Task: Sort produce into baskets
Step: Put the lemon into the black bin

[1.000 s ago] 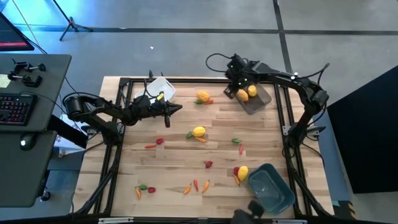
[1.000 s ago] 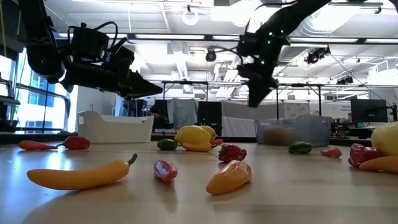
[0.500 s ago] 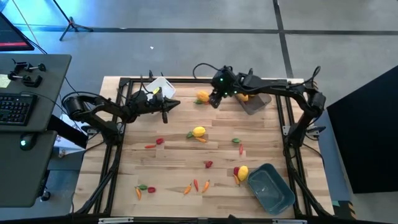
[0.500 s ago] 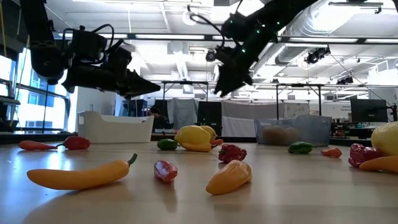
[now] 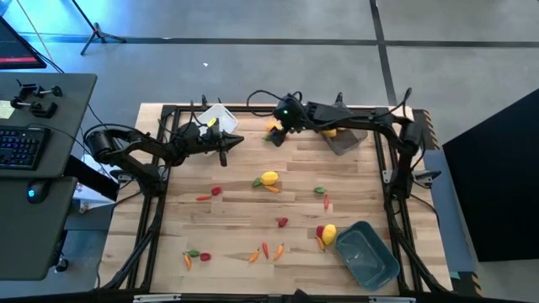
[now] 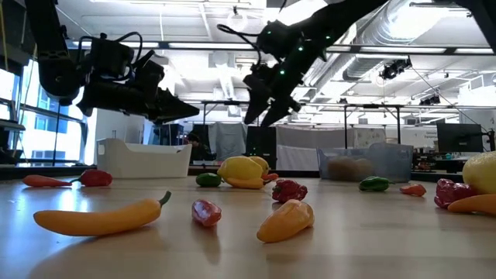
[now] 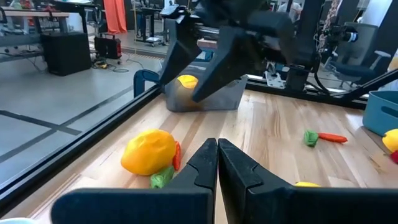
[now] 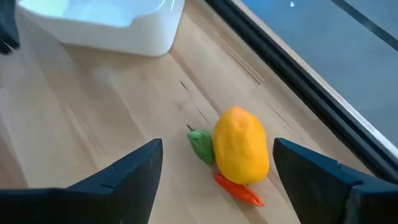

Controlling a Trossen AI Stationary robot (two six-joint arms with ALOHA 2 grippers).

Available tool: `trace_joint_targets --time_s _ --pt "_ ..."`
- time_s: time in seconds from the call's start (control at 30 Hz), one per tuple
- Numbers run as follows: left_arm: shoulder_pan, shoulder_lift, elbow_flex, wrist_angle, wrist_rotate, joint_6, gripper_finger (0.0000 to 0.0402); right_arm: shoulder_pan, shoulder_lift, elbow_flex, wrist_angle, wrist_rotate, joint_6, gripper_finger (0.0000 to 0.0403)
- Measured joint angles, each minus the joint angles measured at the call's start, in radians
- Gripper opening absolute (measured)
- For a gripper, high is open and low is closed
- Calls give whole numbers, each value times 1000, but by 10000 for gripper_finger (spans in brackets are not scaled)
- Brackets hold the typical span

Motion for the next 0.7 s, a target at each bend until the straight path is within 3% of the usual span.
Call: trace_joint_targets --time_s 0.37,0.7 --pt "0 0 0 0 -8 17 0 -8 220 310 -309 36 -50 296" --pt "0 0 0 -3 -10 19 0 -65 383 515 -468 38 -115 296"
